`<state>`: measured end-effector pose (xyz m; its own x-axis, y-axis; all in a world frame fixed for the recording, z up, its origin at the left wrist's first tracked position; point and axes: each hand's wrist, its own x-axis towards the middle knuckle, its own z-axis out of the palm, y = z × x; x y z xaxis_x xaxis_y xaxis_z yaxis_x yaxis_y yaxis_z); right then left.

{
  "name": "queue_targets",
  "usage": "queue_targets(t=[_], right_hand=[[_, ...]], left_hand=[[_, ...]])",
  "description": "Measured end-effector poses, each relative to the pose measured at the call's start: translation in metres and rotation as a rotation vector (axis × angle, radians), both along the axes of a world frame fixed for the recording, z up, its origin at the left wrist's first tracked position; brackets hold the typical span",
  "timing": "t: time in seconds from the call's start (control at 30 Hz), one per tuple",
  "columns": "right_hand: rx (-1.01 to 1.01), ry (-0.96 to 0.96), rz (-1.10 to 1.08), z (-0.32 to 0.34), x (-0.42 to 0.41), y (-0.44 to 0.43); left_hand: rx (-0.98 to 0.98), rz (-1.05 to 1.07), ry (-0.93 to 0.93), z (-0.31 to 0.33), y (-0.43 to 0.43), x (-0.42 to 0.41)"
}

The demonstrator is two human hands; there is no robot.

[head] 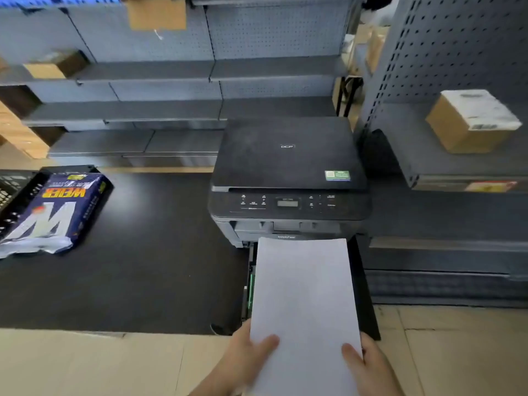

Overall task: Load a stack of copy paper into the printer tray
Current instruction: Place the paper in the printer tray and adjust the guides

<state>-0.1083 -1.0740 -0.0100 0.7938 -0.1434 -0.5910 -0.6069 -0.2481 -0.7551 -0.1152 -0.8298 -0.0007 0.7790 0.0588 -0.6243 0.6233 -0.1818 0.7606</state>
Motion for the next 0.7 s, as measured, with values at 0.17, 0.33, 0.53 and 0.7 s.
queue_targets(t=[0.17,0.33,0.53,0.7], right_hand=[[-0.054,0.118,0.126,-0.015,0.026,0.000],[-0.057,0.190,0.143,-0.024,0.044,-0.003],[-0.019,0.267,0.117,-0.038,0.057,0.009],[0.002,0.285,0.091,-0.045,0.059,0.020]], left_hand=[[-0.008,0.129,0.081,-0.018,-0.007,0.005],[-0.058,0.172,0.168,-0.031,-0.016,0.022],[-0.079,0.126,0.227,-0.044,-0.002,0.049],[-0.118,0.108,0.242,-0.055,0.010,0.059]])
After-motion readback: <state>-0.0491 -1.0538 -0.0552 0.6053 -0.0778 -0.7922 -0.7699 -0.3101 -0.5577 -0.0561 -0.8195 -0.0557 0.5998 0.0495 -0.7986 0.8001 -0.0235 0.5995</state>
